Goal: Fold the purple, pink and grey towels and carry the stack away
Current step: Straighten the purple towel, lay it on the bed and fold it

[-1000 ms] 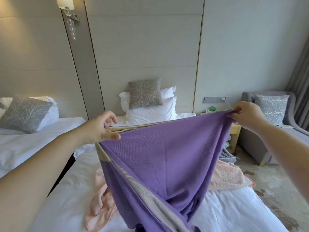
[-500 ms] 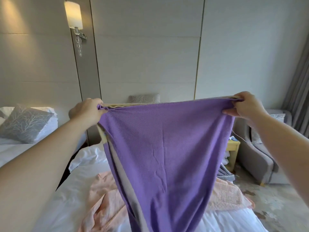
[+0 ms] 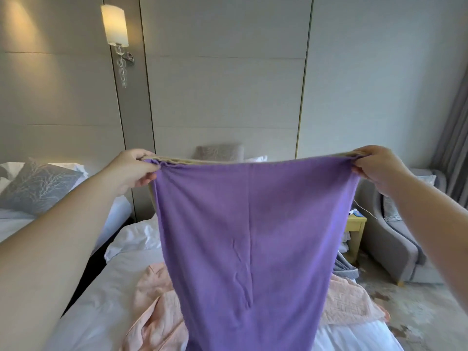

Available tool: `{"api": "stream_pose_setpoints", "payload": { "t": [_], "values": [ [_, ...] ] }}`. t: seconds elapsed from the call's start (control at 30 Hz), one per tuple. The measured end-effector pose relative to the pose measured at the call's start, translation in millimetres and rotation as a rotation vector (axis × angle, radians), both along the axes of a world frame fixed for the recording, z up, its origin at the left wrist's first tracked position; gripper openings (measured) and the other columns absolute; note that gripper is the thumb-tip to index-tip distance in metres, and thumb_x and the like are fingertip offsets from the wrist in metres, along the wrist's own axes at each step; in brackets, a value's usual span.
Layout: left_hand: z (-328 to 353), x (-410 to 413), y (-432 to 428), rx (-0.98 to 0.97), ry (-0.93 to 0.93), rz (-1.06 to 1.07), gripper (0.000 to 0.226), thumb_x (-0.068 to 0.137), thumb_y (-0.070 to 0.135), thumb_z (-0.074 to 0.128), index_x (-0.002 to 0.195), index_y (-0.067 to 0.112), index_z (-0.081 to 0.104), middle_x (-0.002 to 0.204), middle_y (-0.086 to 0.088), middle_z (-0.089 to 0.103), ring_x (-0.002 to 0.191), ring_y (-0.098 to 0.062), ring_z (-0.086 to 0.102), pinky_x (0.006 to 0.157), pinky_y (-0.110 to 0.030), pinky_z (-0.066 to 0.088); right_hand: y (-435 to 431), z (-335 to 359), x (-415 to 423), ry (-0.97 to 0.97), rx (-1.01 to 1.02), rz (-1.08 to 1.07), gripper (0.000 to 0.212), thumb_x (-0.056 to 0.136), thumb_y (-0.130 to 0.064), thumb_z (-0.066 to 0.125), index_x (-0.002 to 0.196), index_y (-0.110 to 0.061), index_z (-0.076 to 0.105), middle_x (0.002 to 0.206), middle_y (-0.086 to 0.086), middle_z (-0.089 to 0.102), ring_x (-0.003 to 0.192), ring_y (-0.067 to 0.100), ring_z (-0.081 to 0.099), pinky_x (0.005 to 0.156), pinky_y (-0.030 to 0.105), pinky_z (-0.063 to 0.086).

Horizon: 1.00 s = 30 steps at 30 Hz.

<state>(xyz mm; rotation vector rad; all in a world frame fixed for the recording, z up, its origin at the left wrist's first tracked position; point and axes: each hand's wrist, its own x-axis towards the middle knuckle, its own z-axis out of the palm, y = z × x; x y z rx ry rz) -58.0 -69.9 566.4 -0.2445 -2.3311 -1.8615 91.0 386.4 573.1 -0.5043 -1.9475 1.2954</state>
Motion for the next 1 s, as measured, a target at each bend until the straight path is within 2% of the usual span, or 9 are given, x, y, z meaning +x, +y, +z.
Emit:
{"api": "stream_pose_setpoints", "payload": {
  "t": [0.1, 0.2, 0.3, 0.43, 0.53, 0.67, 0.77, 0.9, 1.0],
  "values": [
    [-20, -10, -5, 0.043, -0.131, 0.002, 0.016, 0.086, -0.002, 0.063, 0.082, 0.014, 0.062, 0.044, 0.004, 0.059, 0.034, 0.001, 0.052, 0.037, -0.010, 0.042, 4, -20, -7, -0.060, -0.103, 0.039, 0.025, 0.084, 0.013, 0.049, 0.098, -0.003, 0.062, 0.081, 0.006, 0.055, 0.059, 0.011, 0.050, 0.041, 0.008, 0.046],
    [-40, -27, 0, 0.146, -0.265, 0.003, 0.020, 0.091, -0.004, 0.053, 0.079, 0.011, 0.057, 0.043, 0.002, 0.061, 0.038, -0.001, 0.059, 0.037, -0.011, 0.045, 6, -39, -26, -0.148, -0.178, 0.110, 0.025, 0.080, 0.008, 0.063, 0.098, -0.009, 0.060, 0.084, 0.007, 0.060, 0.066, 0.015, 0.058, 0.044, 0.014, 0.049],
    [-62, -49, 10, 0.176, -0.379, 0.028, 0.022, 0.094, -0.005, 0.046, 0.078, 0.009, 0.053, 0.044, -0.001, 0.062, 0.039, -0.002, 0.061, 0.035, -0.011, 0.044, 9, -64, -51, -0.216, -0.212, 0.129, 0.027, 0.078, 0.008, 0.064, 0.098, -0.009, 0.060, 0.083, 0.008, 0.061, 0.068, 0.017, 0.060, 0.046, 0.016, 0.050],
    [-102, -90, 25, 0.129, -0.410, 0.083, 0.020, 0.093, -0.008, 0.046, 0.084, 0.007, 0.055, 0.067, -0.010, 0.067, 0.044, -0.008, 0.065, 0.039, -0.015, 0.049, 15, -103, -89, -0.260, -0.273, 0.106, 0.022, 0.080, 0.010, 0.062, 0.093, -0.008, 0.060, 0.083, 0.011, 0.061, 0.059, 0.015, 0.064, 0.047, 0.017, 0.052],
    [-127, -127, 44, 0.095, -0.410, 0.131, 0.015, 0.091, -0.008, 0.049, 0.096, 0.003, 0.058, 0.079, -0.012, 0.062, 0.050, -0.014, 0.067, 0.061, -0.027, 0.057, 21, -130, -122, -0.270, -0.309, 0.103, 0.013, 0.076, 0.011, 0.066, 0.078, -0.001, 0.062, 0.077, 0.014, 0.059, 0.050, 0.013, 0.063, 0.051, 0.016, 0.054],
    [-133, -179, 77, 0.068, -0.213, 0.309, 0.022, 0.079, -0.003, 0.063, 0.099, 0.007, 0.064, 0.087, -0.013, 0.066, 0.080, -0.024, 0.066, 0.074, -0.032, 0.051, 29, -129, -169, -0.268, -0.021, -0.036, 0.011, 0.071, -0.002, 0.076, 0.078, 0.000, 0.067, 0.073, 0.012, 0.059, 0.070, 0.023, 0.052, 0.065, 0.032, 0.044],
    [-98, -206, 96, 0.118, -0.039, 0.349, 0.025, 0.076, -0.001, 0.065, 0.098, 0.011, 0.067, 0.089, -0.008, 0.062, 0.080, -0.022, 0.056, 0.075, -0.034, 0.046, 34, -91, -195, -0.102, 0.095, -0.128, 0.015, 0.075, -0.007, 0.072, 0.087, -0.006, 0.064, 0.073, 0.002, 0.057, 0.074, 0.021, 0.053, 0.066, 0.027, 0.040],
    [-19, -226, 99, 0.260, 0.164, 0.293, 0.024, 0.077, 0.002, 0.067, 0.099, 0.014, 0.066, 0.090, -0.005, 0.063, 0.082, -0.020, 0.056, 0.074, -0.029, 0.044, 38, -13, -203, 0.175, 0.083, -0.113, 0.017, 0.078, -0.004, 0.067, 0.091, -0.013, 0.060, 0.072, -0.007, 0.055, 0.067, 0.011, 0.051, 0.054, 0.017, 0.039],
    [45, -215, 87, 0.335, 0.316, 0.242, 0.022, 0.078, 0.004, 0.068, 0.090, 0.022, 0.063, 0.082, 0.004, 0.061, 0.082, -0.018, 0.056, 0.076, -0.029, 0.045, 32, 44, -186, 0.350, 0.068, -0.092, 0.016, 0.077, -0.007, 0.069, 0.082, -0.018, 0.058, 0.071, -0.007, 0.054, 0.063, 0.007, 0.049, 0.054, 0.017, 0.038]
  ]
}}
